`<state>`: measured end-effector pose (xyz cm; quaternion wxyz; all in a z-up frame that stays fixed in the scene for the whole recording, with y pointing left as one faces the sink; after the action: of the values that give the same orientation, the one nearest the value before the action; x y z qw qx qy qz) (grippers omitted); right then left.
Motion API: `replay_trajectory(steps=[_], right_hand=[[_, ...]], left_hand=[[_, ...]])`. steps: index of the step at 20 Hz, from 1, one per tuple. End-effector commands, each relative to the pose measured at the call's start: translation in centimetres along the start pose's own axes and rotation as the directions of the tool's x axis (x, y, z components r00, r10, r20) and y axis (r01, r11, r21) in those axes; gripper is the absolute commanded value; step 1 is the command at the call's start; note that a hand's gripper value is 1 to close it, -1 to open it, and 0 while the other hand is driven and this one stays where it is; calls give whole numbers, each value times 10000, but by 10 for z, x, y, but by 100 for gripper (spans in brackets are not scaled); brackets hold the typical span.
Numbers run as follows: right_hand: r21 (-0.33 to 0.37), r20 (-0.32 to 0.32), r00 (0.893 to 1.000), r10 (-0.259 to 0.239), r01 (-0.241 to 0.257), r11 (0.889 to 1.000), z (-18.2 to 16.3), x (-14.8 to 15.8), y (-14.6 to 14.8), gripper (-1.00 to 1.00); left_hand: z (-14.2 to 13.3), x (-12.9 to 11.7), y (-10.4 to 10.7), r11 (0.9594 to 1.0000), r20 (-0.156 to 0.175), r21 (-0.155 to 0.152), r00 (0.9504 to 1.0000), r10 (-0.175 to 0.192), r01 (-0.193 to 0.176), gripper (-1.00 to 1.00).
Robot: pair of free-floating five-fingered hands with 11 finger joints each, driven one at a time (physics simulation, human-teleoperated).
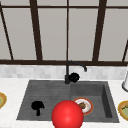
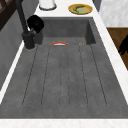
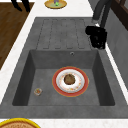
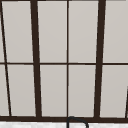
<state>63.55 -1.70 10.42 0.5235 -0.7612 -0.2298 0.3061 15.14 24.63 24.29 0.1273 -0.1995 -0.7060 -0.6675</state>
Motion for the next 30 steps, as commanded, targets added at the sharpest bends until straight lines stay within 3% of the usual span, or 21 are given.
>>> replay_trajectory(steps=[1,4,8,10,11,12,13,17,22,26,30], right_hand=[[-203,50,9995,317,-315,9993,17,26,-7,100],[-326,-784,9944,704,-732,9968,22,29,-8,100],[-685,-1375,9846,1079,-1181,9906,21,32,-11,100],[-881,-1474,9851,885,-1022,9909,19,29,-11,100],[-597,-1906,9794,662,-789,9951,9,16,-2,100],[-536,-1866,9808,572,-683,9962,12,19,-2,100],[-938,-1615,9841,734,-893,9916,21,28,-8,100],[-1705,-2988,9483,1071,-1634,9717,32,41,-5,100],[-1381,-3354,9326,1333,-1886,9723,38,49,-13,100],[-1813,-3511,9215,1658,-2406,9535,37,51,-6,100],[-2196,-4011,9083,1186,-2210,9502,38,52,-1,100]], left_hand=[[0,0,0,10000,0,0,10000,0,0,0],[0,0,0,10000,0,0,10000,0,0,0],[0,0,0,10000,0,0,10000,0,0,0],[0,0,0,10000,0,0,10000,0,0,0],[0,0,0,10000,0,0,10000,0,0,0],[0,0,0,10000,0,0,10000,0,0,0],[0,0,0,10000,0,0,10000,0,0,0],[0,0,0,10000,0,0,10000,0,0,0],[0,0,0,10000,0,0,10000,0,0,0],[0,0,0,10000,0,0,10000,0,0,0],[0,0,0,10000,0,0,10000,0,0,0]])
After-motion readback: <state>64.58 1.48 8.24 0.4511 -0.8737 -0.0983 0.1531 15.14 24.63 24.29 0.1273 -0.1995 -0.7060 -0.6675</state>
